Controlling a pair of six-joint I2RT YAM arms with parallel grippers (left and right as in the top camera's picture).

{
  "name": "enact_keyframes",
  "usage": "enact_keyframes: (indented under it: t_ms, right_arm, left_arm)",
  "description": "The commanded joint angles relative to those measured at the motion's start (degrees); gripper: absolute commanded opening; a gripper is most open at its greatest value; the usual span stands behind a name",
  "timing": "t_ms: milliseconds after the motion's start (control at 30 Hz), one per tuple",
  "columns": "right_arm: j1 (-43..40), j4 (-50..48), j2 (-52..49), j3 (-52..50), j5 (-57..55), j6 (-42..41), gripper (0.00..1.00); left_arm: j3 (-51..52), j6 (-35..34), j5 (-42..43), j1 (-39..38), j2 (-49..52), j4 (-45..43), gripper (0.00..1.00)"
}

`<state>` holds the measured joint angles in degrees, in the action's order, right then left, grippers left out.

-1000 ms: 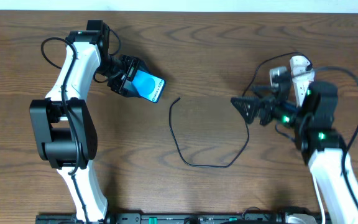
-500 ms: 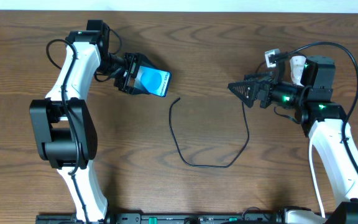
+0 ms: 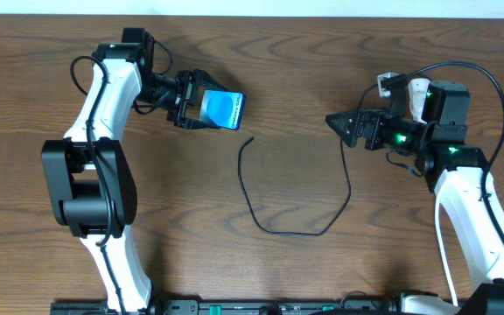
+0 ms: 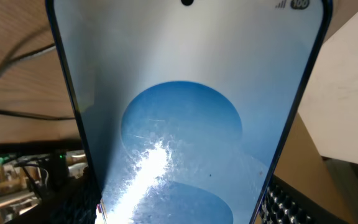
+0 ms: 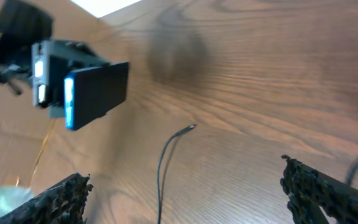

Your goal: Plug charger to phone and switch on socket

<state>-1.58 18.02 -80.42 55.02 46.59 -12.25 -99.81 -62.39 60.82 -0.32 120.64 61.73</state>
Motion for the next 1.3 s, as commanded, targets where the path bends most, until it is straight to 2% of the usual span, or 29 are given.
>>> enact_keyframes:
  t_ms: [0,433,1267]
  right_arm:
    - [-0.2,0.1,-0.5,1.0,-4.7,-3.7,0.97]
    - [0.3,1.2,-0.5,1.0,-8.7,-5.8,0.96]
    - [3.2,1.5,-0.5,1.0,-11.6,-6.9,0.94]
  left_arm:
    - [-1.5,-2.3,3.9,0.3,-1.8,0.3,0.65]
    - [-1.5,-6.5,7.6,0.3,-1.8,0.3,0.65]
    - [-1.5,-6.5,7.6,0.3,-1.8,0.3,0.64]
